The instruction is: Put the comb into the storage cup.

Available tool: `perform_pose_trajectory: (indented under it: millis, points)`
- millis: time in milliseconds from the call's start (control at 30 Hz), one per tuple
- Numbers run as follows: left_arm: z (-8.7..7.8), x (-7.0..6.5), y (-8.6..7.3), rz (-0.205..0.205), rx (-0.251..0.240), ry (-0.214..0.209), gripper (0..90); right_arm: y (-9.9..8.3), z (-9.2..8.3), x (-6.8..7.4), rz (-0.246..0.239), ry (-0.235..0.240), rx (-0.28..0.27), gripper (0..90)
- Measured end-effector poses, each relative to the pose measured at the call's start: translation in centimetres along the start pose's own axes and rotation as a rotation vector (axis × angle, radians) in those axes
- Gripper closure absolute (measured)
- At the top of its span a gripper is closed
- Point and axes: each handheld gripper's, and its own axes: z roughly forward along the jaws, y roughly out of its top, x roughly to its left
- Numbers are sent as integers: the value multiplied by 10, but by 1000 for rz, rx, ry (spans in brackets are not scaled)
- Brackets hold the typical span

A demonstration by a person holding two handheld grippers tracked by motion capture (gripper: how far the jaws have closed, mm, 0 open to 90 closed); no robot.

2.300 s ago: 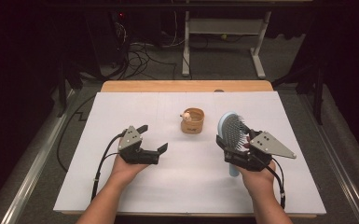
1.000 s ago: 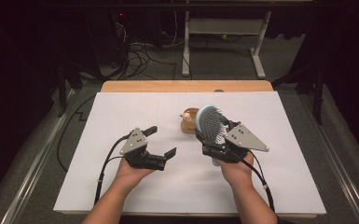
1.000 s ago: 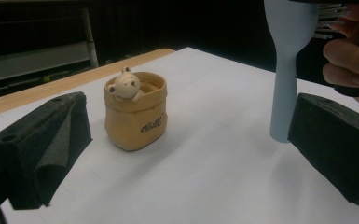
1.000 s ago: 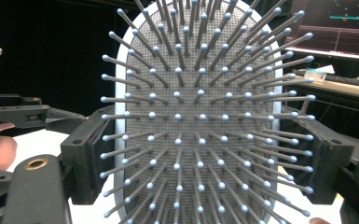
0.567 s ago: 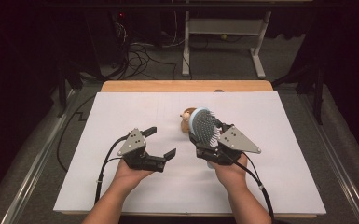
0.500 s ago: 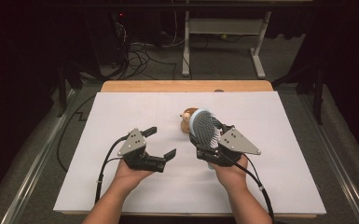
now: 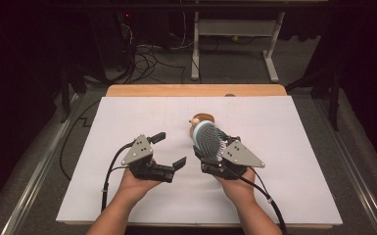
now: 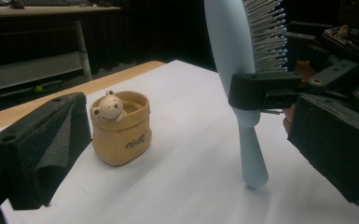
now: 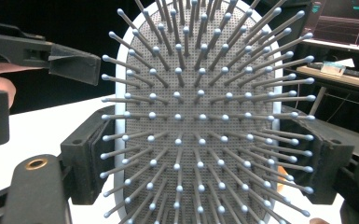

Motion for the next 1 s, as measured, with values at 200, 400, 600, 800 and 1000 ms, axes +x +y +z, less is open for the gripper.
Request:
perform_pose_trajectory:
  millis: [200,400,600,800,1000]
  points:
    - [0,-3,3,-7,-6,-6,3,0,1,5,-6,13,-3,206]
    - [-1,-6,5,-12,-9,-4,3,-1,3,10,-20,21,-1,206]
    - [0,-9,6,-12,-7,-7,3,0,4,16,-32,35,-10,206]
    - [0,-12,7,-14,-8,-16,2,1,5,21,-45,44,-12,206]
    - [1,-13,7,-17,-5,-11,2,2,8,25,-48,53,-20,206]
